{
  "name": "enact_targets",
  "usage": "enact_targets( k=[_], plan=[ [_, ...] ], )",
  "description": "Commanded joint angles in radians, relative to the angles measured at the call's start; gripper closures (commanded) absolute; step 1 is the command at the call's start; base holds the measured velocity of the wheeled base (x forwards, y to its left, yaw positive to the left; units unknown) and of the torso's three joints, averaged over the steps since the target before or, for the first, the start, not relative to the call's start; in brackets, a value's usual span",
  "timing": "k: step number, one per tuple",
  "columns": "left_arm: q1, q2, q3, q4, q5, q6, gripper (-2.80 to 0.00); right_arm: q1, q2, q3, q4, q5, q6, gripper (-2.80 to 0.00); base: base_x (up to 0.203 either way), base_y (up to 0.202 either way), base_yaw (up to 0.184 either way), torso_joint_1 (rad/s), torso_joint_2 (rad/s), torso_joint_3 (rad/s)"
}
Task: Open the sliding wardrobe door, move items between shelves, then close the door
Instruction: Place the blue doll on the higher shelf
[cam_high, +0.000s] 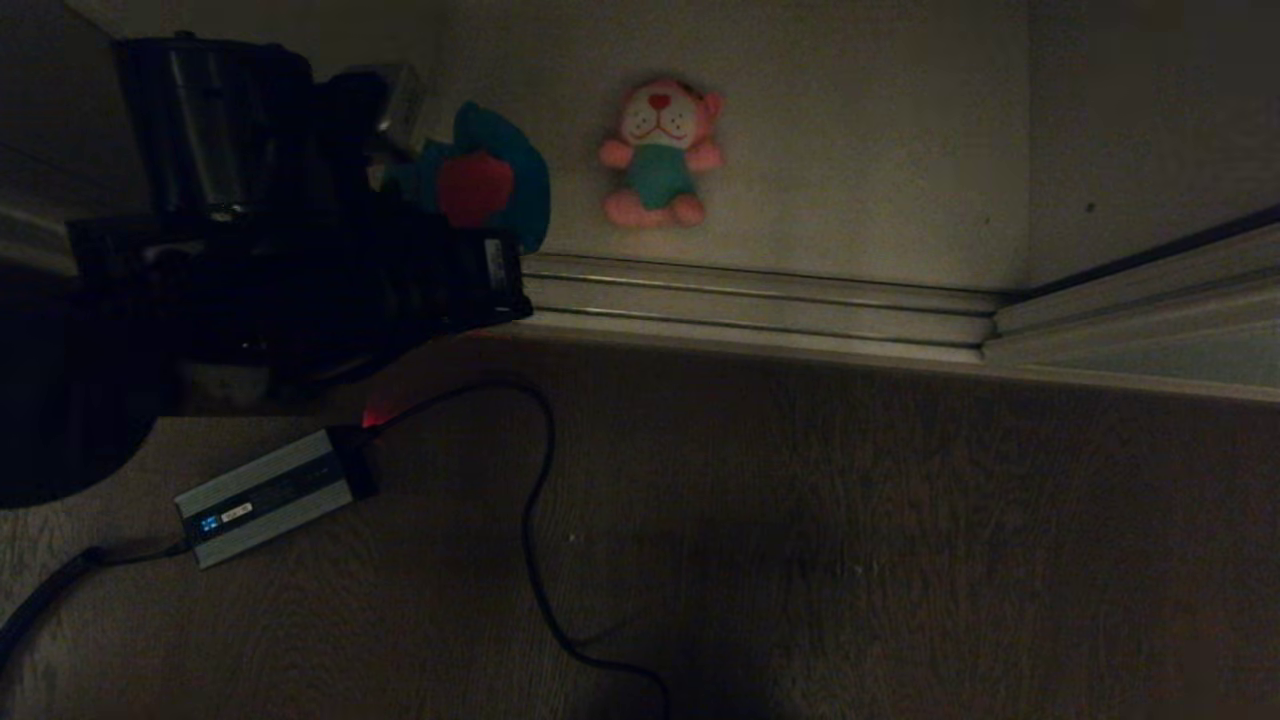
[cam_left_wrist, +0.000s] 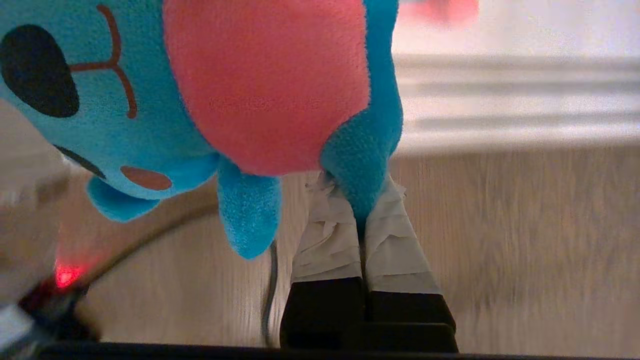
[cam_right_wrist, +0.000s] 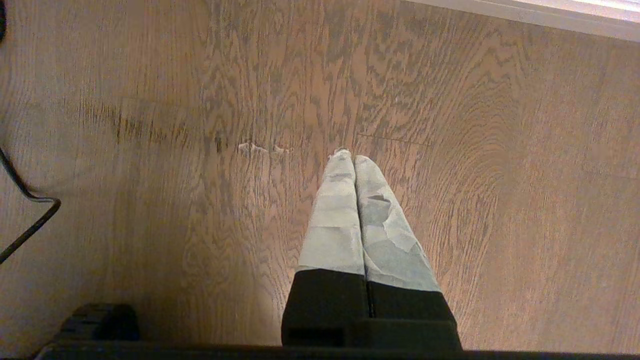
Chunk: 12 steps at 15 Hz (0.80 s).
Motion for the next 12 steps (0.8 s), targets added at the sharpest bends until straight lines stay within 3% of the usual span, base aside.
enact_targets(
  k=[1,12],
  plan=[
    [-0.013,-0.091,0.055,0.024,0.007,-0.005,0.00,0.000,0.001,0.004,0.000,0.000,0.000,0.00,0.000,0.000,0.000,0.000,0.00,0.000],
    [-0.042,-0.369,0.240,0.223,-0.002,-0.028,0.00,0.000,0.000,0.004,0.001,0.000,0.000,0.00,0.000,0.000,0.000,0.000,0.00,0.000]
  ],
)
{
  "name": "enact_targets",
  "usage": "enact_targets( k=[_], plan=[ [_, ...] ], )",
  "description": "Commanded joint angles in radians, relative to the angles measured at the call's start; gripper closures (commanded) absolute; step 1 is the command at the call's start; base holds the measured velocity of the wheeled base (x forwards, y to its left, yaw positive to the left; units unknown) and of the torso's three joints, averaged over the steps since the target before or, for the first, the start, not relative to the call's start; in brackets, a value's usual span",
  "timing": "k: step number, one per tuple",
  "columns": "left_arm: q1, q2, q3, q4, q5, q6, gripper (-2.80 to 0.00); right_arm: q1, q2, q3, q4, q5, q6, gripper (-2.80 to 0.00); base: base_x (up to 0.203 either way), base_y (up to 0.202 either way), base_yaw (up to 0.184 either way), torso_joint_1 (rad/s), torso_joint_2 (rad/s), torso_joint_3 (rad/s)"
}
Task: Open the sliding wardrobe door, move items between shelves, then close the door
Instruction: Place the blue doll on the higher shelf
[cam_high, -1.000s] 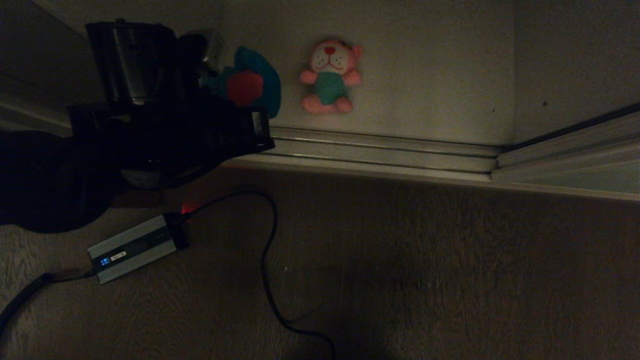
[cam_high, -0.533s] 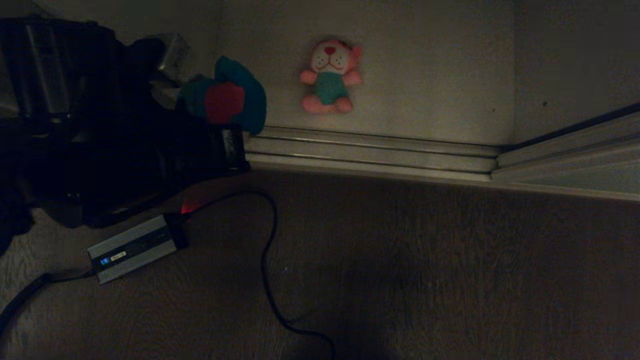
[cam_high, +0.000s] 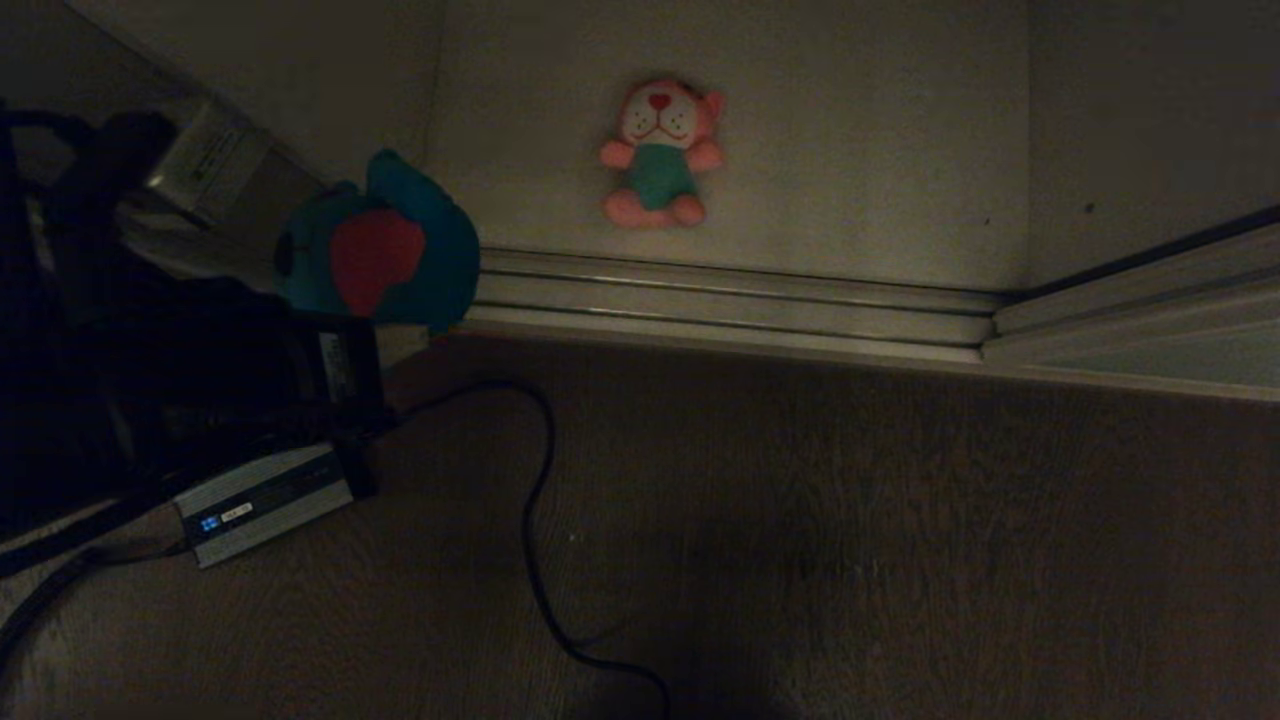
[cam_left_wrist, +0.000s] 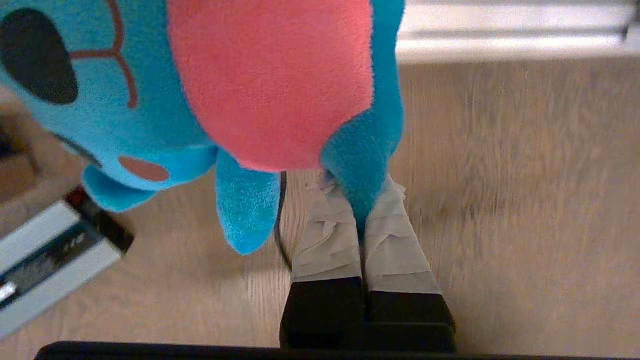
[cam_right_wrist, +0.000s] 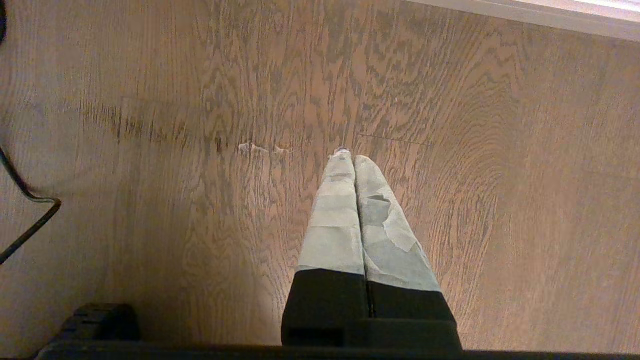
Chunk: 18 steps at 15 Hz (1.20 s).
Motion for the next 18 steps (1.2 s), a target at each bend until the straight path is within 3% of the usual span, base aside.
enact_targets(
  k=[1,6,18],
  plan=[
    [-0.001,-0.063,0.033,0.014,0.000,-0.004,0.00,0.000,0.000,0.004,0.000,0.000,0.000,0.00,0.000,0.000,0.000,0.000,0.00,0.000],
    [-0.136,-0.104,0.041,0.025,0.003,0.006,0.00,0.000,0.000,0.003,0.001,0.000,0.000,0.00,0.000,0.000,0.000,0.000,0.00,0.000],
    [-0.147,-0.128,0.032,0.156,0.006,0.002,0.00,0.000,0.001,0.003,0.001,0.001,0.000,0.00,0.000,0.000,0.000,0.002,0.00,0.172]
  ],
)
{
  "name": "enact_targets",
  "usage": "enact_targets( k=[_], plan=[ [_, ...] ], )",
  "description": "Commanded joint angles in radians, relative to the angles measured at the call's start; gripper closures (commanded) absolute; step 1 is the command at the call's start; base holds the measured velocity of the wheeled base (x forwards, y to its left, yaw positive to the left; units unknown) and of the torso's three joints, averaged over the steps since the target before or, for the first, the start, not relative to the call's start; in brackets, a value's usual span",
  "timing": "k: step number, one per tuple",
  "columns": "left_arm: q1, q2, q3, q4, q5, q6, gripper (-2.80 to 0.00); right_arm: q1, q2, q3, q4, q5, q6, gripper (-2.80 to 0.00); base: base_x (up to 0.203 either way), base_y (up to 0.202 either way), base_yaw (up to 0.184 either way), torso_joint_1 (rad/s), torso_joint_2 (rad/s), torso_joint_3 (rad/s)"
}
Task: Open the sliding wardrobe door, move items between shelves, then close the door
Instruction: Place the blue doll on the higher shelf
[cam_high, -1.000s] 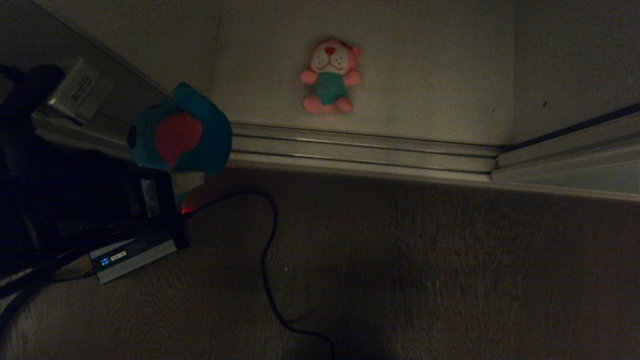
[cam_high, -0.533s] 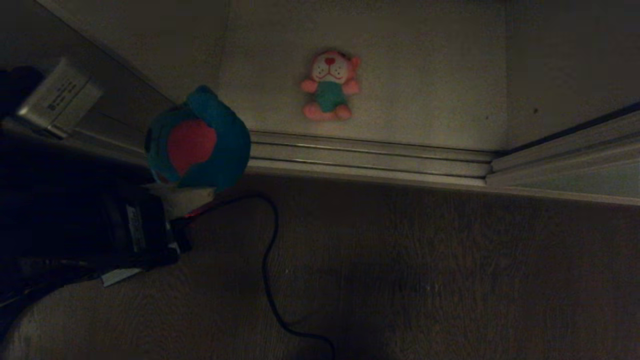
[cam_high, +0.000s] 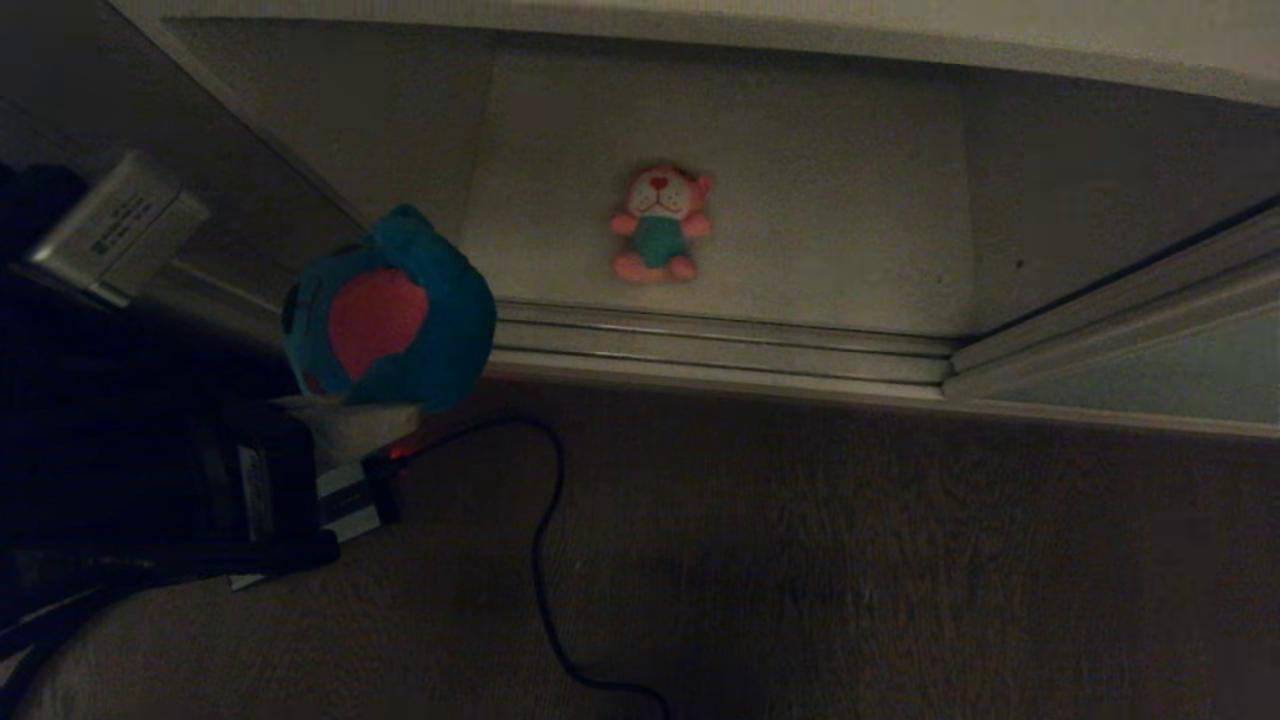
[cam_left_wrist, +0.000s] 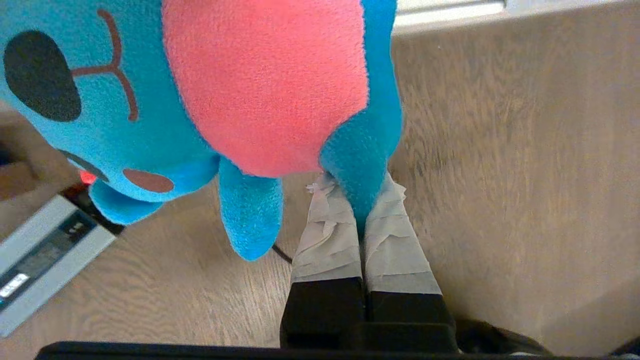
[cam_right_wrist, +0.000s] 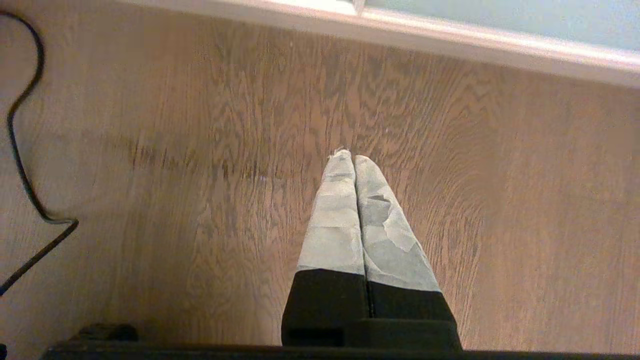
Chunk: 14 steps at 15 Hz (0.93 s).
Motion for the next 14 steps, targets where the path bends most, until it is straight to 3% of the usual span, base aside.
enact_targets(
  k=[1,14],
  plan=[
    [0.000,-0.010,-0.009,0.001,0.010,0.003,0.00,0.000,0.001,0.004,0.000,0.000,0.000,0.00,0.000,0.000,0.000,-0.002,0.00,0.212],
    [0.003,-0.002,-0.081,0.032,0.008,-0.013,0.00,0.000,0.000,0.003,0.000,0.001,0.000,0.00,0.000,0.000,0.000,0.002,0.00,0.203]
  ],
)
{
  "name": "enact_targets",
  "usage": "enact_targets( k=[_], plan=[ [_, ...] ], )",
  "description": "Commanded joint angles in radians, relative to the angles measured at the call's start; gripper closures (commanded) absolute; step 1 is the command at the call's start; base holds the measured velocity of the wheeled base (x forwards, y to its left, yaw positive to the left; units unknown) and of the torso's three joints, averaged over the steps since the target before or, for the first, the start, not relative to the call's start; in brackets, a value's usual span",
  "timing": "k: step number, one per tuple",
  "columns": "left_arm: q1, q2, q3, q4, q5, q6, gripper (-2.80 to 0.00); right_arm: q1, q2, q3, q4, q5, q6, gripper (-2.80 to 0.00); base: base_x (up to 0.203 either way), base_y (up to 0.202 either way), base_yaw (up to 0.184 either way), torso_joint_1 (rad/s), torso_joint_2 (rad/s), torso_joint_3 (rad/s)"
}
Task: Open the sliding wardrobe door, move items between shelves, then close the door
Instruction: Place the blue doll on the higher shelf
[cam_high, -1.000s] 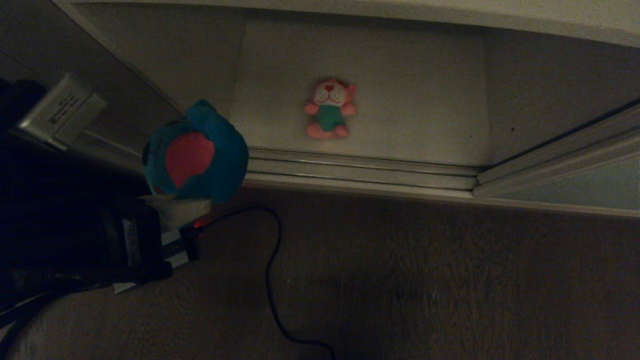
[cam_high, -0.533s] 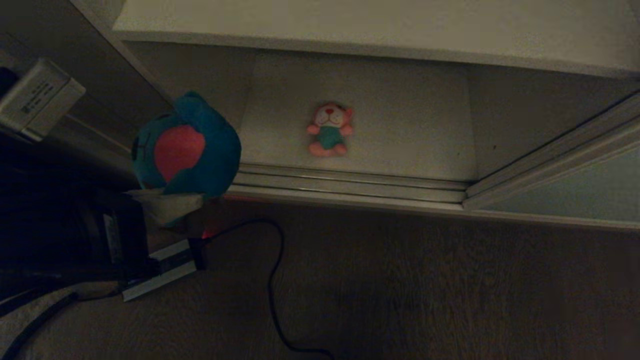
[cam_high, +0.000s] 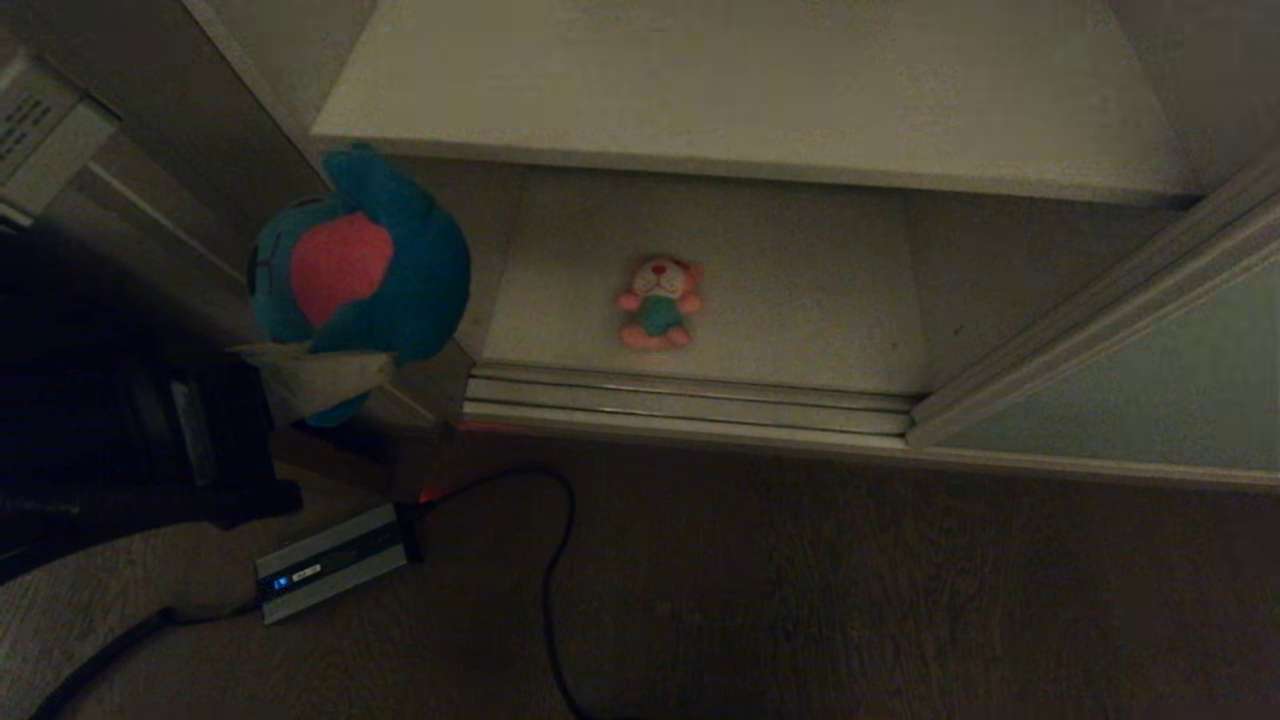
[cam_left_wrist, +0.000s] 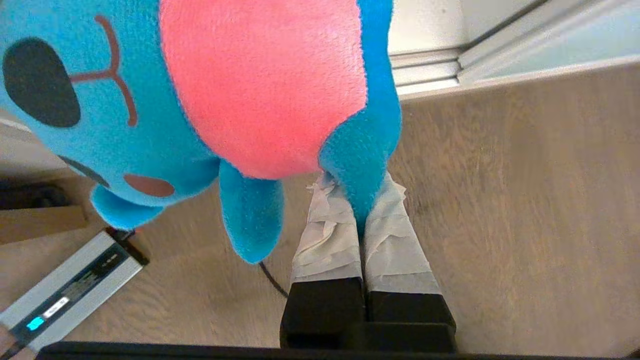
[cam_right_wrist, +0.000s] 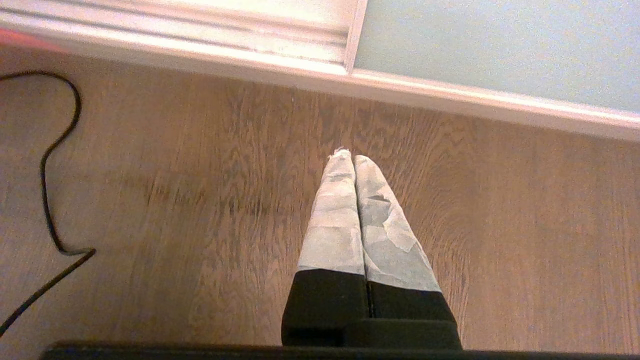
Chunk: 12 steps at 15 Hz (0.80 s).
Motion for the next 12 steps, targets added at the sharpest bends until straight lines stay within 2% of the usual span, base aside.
enact_targets(
  k=[1,5,7,8,12],
  plan=[
    [0.000,0.011,-0.019,0.030,-0.001,0.000,0.00,0.000,0.000,0.003,0.001,0.000,0.000,0.00,0.000,0.000,0.000,0.001,0.00,0.204],
    [-0.001,0.019,-0.027,0.028,0.003,0.003,0.00,0.000,0.001,0.004,-0.001,0.000,0.000,0.00,0.000,0.000,0.000,0.001,0.00,0.202],
    [0.003,0.048,-0.073,0.024,0.006,0.002,0.00,0.000,0.000,0.005,-0.001,0.001,0.000,0.00,0.000,0.000,0.000,-0.001,0.00,0.201],
    [0.004,0.069,-0.107,0.021,0.014,-0.003,0.00,0.000,0.000,0.005,-0.001,0.000,0.000,0.00,0.000,0.000,0.000,0.000,0.00,0.159],
    [0.006,0.223,-0.364,0.003,0.060,-0.019,0.00,0.000,0.000,0.004,0.000,0.000,0.000,0.00,0.000,0.000,0.000,0.003,0.00,0.041]
  ],
)
